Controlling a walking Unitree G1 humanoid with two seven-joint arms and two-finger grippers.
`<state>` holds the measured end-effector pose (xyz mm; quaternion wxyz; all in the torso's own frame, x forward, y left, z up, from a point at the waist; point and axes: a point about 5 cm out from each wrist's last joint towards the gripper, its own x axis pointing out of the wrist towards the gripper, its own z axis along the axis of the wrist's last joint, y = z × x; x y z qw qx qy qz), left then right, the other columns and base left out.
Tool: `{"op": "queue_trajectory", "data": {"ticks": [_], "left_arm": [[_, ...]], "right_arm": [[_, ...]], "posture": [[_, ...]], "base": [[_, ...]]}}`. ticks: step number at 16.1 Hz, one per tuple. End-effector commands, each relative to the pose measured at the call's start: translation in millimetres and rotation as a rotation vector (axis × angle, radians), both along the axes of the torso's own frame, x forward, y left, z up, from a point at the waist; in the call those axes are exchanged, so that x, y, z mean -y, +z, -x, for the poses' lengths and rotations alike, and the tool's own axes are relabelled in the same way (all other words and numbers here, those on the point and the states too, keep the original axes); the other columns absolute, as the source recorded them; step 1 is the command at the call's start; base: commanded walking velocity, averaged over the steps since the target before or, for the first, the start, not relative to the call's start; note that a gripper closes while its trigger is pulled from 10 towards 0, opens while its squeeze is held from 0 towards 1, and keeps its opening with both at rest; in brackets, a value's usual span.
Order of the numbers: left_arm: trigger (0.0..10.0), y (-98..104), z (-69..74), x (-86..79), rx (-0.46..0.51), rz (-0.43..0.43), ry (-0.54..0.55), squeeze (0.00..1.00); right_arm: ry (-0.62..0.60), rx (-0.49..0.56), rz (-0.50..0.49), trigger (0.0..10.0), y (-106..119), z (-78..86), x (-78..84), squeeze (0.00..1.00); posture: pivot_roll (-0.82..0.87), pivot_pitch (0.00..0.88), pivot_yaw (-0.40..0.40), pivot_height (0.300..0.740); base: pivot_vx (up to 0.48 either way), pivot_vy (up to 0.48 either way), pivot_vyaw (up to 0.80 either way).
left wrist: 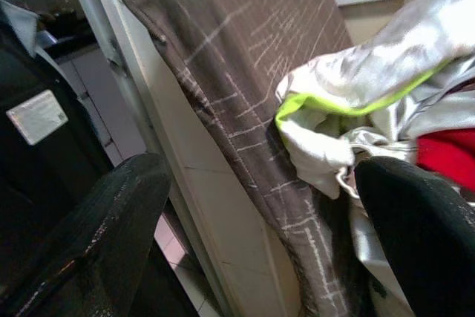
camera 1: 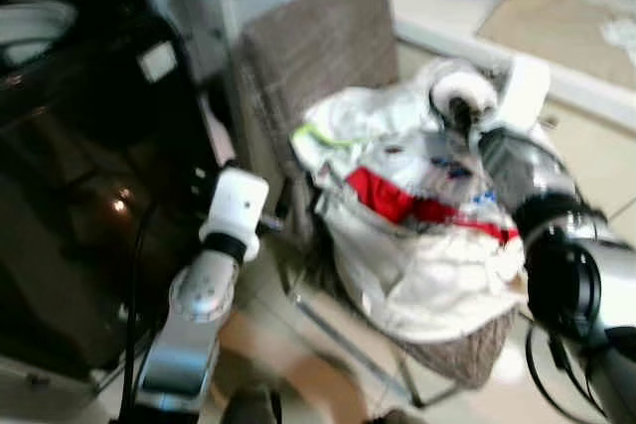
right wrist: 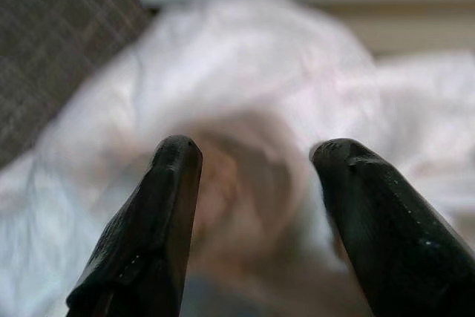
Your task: Clothes washing
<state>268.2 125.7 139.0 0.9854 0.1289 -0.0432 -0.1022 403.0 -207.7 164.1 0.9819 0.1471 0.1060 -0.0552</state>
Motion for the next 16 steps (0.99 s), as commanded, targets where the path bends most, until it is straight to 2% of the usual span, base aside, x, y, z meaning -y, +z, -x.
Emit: {"op": "queue_trajectory", "data": {"ticks": [1,6,7,8,9,10,13,14,15,16], "left_arm": [[10.0,5.1,1.7,1.8,0.012,-0.011,-0.011,0.0],[10.0,6.2,5.9,-0.3,0.0,-0.021,-0.02,0.0],[10.0,5.9,7.2,-1.3,-0.004,-0.024,-0.018,0.0],[10.0,5.6,8.0,-1.6,-0.008,-0.027,-0.018,0.0],[10.0,5.7,7.9,-1.7,-0.01,-0.028,-0.017,0.0],[10.0,6.5,6.7,-1.6,-0.008,-0.026,-0.016,0.0],[10.0,6.3,5.5,0.3,-0.009,-0.019,-0.018,0.0],[10.0,6.4,5.2,0.9,-0.009,-0.018,-0.02,0.0],[10.0,5.9,4.4,2.9,-0.015,-0.015,-0.032,0.0],[10.0,5.5,4.5,3.7,-0.017,-0.016,-0.038,0.0]], "right_arm": [[-0.03,-0.029,-0.006,10.0,-5.2,3.1,8.0,0.0],[-0.066,-0.084,-0.001,10.0,-18.6,9.3,15.1,0.0],[-0.06,-0.082,0.002,5.3,-18.6,9.2,14.3,0.0],[-0.053,-0.082,0.025,1.6,-18.6,8.9,12.7,0.0],[-0.037,-0.078,0.054,6.3,-17.6,7.8,8.9,0.0],[0.0,-0.054,0.126,10.0,-14.0,4.9,-0.5,0.0],[-0.017,-0.055,0.016,10.0,-22.6,6.7,-10.4,0.0],[-0.01,-0.069,0.009,10.0,-26.8,8.2,-11.9,0.0],[-0.05,-0.147,-0.025,10.0,-44.9,16.6,-7.1,0.0],[-0.074,-0.177,-0.048,10.0,-51.2,19.8,-4.7,0.0]], "posture": [[0.12,0.121,-0.005,0.74],[0.14,0.137,0.002,0.74],[0.14,0.14,0.002,0.74],[0.15,0.14,0.001,0.74],[0.15,0.139,0.0,0.74],[0.15,0.139,0.0,0.74],[0.13,0.133,-0.009,0.74],[0.12,0.135,-0.007,0.74],[0.1,0.141,0.001,0.74],[0.1,0.141,0.001,0.74]], "base": [[0.0,0.0,0.0],[0.0,0.0,0.0],[0.0,0.0,0.0],[0.0,0.0,0.0],[0.0,0.0,0.0],[0.0,0.0,0.0],[0.0,0.0,0.0],[0.0,0.0,0.0],[0.0,0.0,0.0],[0.0,0.0,0.0]]}}
